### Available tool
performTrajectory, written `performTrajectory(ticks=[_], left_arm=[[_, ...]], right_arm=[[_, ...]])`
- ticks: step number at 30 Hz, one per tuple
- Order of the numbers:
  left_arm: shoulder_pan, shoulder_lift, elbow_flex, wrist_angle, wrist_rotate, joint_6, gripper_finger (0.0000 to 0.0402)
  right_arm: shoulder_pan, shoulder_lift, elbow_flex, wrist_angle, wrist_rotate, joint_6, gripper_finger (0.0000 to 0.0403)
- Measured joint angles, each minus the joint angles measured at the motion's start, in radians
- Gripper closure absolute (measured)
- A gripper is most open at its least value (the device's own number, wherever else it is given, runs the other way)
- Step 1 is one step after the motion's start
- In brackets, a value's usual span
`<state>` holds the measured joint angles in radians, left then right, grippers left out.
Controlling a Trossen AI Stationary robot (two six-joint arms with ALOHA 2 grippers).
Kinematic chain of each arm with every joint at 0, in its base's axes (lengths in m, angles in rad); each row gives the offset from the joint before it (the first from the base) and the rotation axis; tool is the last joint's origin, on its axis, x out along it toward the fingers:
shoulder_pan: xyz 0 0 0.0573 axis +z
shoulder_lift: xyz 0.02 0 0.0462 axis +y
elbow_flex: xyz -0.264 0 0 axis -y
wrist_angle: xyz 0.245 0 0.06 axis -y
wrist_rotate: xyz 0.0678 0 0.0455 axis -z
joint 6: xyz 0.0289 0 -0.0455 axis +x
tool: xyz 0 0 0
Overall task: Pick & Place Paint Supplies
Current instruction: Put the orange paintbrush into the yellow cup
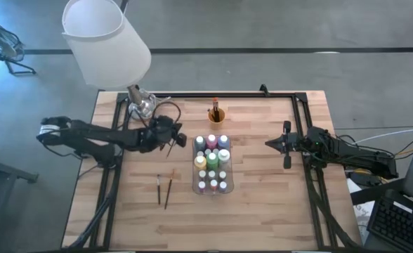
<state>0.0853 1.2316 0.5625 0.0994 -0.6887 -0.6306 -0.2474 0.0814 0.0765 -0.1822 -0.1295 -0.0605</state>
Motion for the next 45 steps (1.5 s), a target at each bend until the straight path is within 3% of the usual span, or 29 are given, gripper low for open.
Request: performTrajectory(ticks=[11, 24, 28, 34, 45], left_arm=[[0.086, 0.0, 0.0, 0.321, 0.054, 0.238, 0.0401], [0.143, 0.001, 0.0, 0.667, 0.212, 0.427, 0.0401], [0.17, 0.005, 0.012, 0.692, 0.277, 0.428, 0.0401], [0.197, 0.074, 0.135, 0.679, 0.415, 0.513, 0.0401], [0.201, 0.217, 0.415, 0.563, 0.437, 0.663, 0.0401]], right_arm=[[0.0, 0.0, 0.0, 0.0, 0.0, 0.0, 0.0394], [0.0, 0.0, 0.0, 0.0, 0.0, 0.0, 0.0394], [0.0, 0.0, 0.0, 0.0, 0.0, 0.0, 0.0394], [0.0, 0.0, 0.0, 0.0, 0.0, 0.0, 0.0394], [0.0, 0.0, 0.0, 0.0, 0.0, 0.0, 0.0394]])
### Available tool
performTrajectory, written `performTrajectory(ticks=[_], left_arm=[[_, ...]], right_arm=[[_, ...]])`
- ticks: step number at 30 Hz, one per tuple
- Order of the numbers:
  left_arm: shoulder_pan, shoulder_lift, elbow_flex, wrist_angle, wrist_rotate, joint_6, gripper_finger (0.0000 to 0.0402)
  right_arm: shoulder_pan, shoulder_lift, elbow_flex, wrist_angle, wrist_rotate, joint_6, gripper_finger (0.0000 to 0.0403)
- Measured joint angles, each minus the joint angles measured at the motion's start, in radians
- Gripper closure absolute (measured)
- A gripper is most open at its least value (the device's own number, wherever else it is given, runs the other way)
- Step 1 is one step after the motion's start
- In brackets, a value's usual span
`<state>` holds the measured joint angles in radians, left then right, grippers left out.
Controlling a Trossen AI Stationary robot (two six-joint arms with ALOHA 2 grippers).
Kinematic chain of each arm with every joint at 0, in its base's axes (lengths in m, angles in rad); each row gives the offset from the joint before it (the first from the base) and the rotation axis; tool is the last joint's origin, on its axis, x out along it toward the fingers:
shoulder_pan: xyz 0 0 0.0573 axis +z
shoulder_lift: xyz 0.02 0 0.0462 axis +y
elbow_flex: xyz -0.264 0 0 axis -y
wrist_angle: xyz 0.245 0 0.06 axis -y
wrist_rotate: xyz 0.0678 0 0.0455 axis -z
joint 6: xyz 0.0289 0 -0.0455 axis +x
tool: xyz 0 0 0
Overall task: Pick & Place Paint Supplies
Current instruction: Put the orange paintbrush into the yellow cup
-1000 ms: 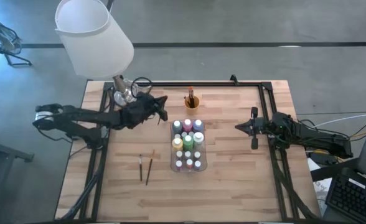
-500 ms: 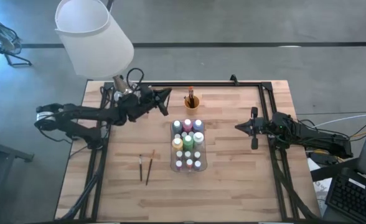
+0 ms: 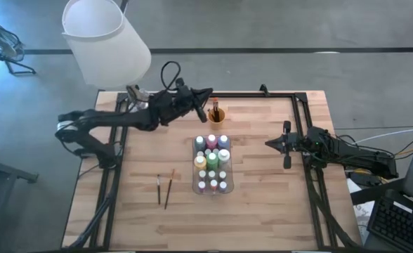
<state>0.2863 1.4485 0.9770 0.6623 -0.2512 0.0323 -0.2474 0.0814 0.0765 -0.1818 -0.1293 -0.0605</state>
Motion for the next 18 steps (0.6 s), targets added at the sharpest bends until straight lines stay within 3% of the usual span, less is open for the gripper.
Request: performTrajectory(ticks=[12, 18], left_arm=[[0.023, 0.168, 0.128, 0.065, 0.008, 0.026, 0.0401], [0.053, 0.246, 0.152, 0.159, 0.093, -0.01, 0.0401]], right_arm=[[0.0, 0.001, 0.0, 0.0, 0.0, 0.0, 0.0394], [0.0, 0.0, 0.0, 0.0, 0.0, 0.0, 0.0394]])
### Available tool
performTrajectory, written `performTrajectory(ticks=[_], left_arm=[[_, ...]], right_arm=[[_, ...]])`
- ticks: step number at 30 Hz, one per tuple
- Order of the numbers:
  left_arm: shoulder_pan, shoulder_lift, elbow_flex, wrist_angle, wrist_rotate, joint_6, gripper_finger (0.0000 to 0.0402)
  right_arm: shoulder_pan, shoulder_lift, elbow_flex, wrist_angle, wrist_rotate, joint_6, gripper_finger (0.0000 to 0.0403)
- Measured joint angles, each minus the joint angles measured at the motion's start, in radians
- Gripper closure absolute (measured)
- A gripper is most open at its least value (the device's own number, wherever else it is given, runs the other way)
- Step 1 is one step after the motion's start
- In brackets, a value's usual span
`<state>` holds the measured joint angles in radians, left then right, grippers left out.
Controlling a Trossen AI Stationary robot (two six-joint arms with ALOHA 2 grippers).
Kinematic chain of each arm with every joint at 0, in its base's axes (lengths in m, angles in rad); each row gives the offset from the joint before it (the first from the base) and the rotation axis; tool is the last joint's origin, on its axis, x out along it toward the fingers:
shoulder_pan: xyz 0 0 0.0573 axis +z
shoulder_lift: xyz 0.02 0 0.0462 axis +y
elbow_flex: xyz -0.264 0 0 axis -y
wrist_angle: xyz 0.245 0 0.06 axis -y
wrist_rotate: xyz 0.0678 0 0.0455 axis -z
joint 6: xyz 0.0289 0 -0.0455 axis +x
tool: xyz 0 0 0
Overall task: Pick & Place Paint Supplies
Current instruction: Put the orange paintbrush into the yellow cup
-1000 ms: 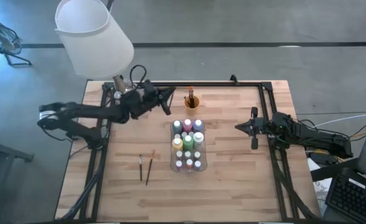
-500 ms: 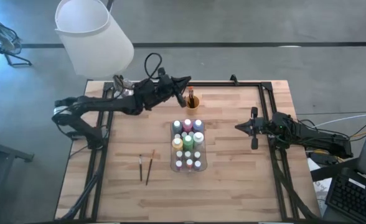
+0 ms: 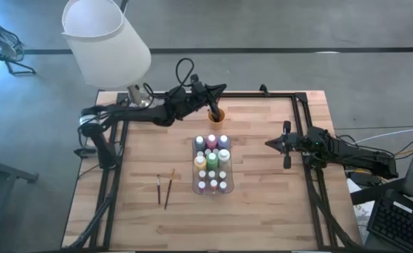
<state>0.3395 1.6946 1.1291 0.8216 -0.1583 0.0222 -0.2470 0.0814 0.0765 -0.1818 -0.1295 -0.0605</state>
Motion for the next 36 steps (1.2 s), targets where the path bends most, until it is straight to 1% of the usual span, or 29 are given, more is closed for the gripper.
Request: performTrajectory(ticks=[3, 6, 9, 13, 19, 28, 32, 36], left_arm=[[0.013, 0.037, 0.007, 0.051, 0.067, -0.03, 0.0401], [0.021, 0.07, 0.008, 0.079, 0.086, -0.037, 0.0401], [0.03, 0.098, 0.008, 0.107, 0.094, -0.038, 0.0401], [0.044, 0.121, 0.008, 0.105, 0.096, -0.048, 0.0401], [0.049, 0.126, -0.003, 0.106, 0.096, -0.059, 0.0401], [0.048, 0.128, -0.005, 0.025, 0.096, -0.072, 0.0401], [0.047, 0.134, -0.006, 0.027, 0.096, -0.076, 0.0401], [0.047, 0.17, -0.007, 0.047, 0.097, -0.092, 0.0401]], right_arm=[[0.0, 0.0, 0.0, 0.0, 0.0, 0.0, 0.0394], [0.0, 0.0, 0.0, 0.0, 0.0, 0.0, 0.0394], [0.0, 0.0, 0.0, 0.0, 0.0, 0.0, 0.0394], [0.0, 0.0, 0.0, 0.0, 0.0, 0.0, 0.0394], [0.0, 0.0, 0.0, 0.0, 0.0, 0.0, 0.0394], [0.0, 0.0, 0.0, 0.0, 0.0, 0.0, 0.0394], [0.0, 0.0, 0.0, 0.0, 0.0, 0.0, 0.0394], [0.0, 0.0, 0.0, 0.0, 0.0, 0.0, 0.0394]])
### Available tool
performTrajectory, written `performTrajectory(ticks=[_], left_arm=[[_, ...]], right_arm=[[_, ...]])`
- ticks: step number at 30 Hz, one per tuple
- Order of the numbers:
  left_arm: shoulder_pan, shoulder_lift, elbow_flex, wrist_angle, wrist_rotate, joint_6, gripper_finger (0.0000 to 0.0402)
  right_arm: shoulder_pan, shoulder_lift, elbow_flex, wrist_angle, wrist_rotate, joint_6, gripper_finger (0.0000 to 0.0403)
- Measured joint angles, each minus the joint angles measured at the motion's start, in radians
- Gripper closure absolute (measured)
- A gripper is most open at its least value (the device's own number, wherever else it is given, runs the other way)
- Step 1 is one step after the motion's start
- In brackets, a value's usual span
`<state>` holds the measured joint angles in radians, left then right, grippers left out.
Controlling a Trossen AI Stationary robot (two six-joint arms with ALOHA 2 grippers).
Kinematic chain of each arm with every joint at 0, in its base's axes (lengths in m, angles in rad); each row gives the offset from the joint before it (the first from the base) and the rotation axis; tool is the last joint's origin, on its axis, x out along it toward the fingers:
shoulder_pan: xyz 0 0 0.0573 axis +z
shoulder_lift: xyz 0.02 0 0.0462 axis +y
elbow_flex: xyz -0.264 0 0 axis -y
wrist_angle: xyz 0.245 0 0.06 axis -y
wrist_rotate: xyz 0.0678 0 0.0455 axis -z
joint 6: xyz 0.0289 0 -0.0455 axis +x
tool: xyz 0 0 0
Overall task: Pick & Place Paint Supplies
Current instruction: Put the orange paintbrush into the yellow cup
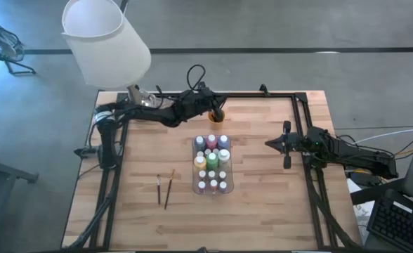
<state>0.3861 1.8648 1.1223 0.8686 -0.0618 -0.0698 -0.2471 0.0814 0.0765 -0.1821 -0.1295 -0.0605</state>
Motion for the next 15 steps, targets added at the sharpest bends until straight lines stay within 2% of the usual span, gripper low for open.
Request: performTrajectory(ticks=[15], left_arm=[[0.0, 0.097, -0.007, 0.055, 0.001, -0.038, 0.0401]], right_arm=[[0.0, 0.0, 0.0, 0.0, 0.0, 0.0, 0.0394]])
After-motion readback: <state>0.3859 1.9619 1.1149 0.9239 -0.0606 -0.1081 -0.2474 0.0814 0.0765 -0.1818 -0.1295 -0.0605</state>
